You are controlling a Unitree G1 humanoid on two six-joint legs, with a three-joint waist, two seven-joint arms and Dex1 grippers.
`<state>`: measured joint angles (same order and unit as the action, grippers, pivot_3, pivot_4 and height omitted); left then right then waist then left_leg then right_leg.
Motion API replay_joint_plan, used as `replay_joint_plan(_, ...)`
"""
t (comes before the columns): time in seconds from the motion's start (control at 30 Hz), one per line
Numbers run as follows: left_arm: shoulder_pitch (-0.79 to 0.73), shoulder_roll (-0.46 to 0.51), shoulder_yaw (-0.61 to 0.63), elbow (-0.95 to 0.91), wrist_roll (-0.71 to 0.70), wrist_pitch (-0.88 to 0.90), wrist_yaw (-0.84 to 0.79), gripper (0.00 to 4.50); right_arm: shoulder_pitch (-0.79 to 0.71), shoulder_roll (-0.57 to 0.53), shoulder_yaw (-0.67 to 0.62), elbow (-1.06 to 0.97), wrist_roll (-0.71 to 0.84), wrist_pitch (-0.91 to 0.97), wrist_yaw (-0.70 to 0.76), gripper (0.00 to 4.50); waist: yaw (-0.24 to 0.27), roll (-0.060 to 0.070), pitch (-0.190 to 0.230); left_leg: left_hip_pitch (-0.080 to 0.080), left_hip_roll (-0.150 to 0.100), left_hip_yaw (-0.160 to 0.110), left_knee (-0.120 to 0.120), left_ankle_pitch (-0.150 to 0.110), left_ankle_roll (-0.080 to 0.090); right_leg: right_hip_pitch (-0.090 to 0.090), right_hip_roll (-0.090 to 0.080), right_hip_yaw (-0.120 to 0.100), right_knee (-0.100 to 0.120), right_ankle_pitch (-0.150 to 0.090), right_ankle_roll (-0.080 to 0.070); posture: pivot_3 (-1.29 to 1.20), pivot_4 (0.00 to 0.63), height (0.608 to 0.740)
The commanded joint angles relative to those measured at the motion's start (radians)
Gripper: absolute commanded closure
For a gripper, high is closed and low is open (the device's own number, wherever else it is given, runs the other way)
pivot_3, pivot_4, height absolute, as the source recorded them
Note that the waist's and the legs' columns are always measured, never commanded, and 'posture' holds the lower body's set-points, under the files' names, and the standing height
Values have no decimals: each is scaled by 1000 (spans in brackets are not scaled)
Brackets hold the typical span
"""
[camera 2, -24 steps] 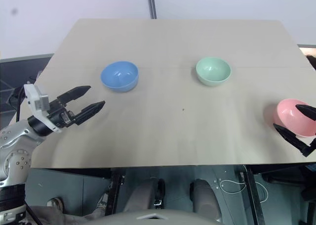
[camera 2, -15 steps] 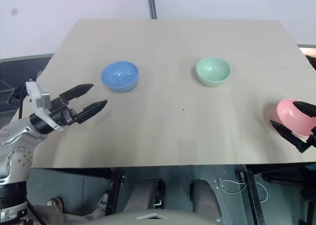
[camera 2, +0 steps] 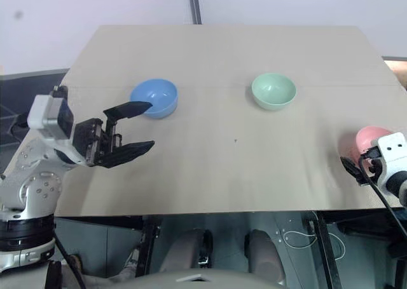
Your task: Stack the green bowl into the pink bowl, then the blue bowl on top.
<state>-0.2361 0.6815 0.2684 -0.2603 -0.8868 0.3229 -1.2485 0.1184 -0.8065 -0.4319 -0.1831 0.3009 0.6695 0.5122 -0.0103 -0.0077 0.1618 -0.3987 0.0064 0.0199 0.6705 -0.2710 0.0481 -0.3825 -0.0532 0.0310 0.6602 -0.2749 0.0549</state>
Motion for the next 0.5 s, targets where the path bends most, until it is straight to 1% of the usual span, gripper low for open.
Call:
replay_joint_plan(0.03, -14, 9, 15, -41, -25, 12, -3, 0, -23, -16, -7, 5, -17, -3, 2, 1724, 0, 0, 0, 0, 0, 0, 0, 0, 0, 0, 1, 0, 0, 0, 0, 0, 150, 740)
replay_joint_plan(0.07, -14, 7, 15, -41, -24, 12, 1, 0, -25, -20, -3, 8, -19, -10, 10, 2194, 0, 0, 0, -1, 0, 0, 0, 0, 0, 0, 2, -1, 0, 0, 0, 0, 150, 740)
replay_joint_plan(0.13, -11, 1, 14, -43, -20, 11, 7, 0, -30, -25, 2, 13, -26, -23, 22, 3347, 0, 0, 0, 0, 0, 0, 0, 0, 0, 0, 4, -2, -1, 0, 1, 0, 150, 740)
replay_joint_plan(0.17, -7, -1, 13, -45, -16, 8, 10, 0, -32, -28, 5, 13, -29, -28, 27, 3710, 0, 0, 0, 0, 0, 1, 0, 0, 0, 0, 5, -2, -1, 0, 1, 0, 150, 740)
replay_joint_plan(0.2, -2, -4, 12, -46, -13, 7, 13, 0, -35, -32, 11, 13, -35, -38, 31, 4221, 0, 0, 0, 0, 0, 1, 0, 0, 0, 0, 5, -3, 0, 0, 1, 0, 150, 740)
replay_joint_plan(0.23, 2, -5, 12, -48, -11, 6, 15, 0, -41, -33, 14, 12, -40, -45, 33, 4433, 0, 0, 0, 0, 0, 1, 0, 0, 0, 0, 5, -3, 0, 0, 1, 0, 150, 740)
replay_joint_plan(0.4, 7, -7, 17, -43, 4, 6, 42, 0, -73, -45, 44, -14, -47, -72, 63, 4433, 0, 0, 0, 2, 0, 0, 1, 0, 0, 1, 5, -2, 2, 0, 1, 0, 150, 740)
replay_joint_plan(0.5, 19, -6, 29, -26, 17, -2, 56, 0, -97, -31, 91, -144, 17, -81, 139, 4433, -4, 0, 0, 2, 0, 0, 1, 0, 0, 1, 6, -2, 2, 0, 1, 0, 150, 740)
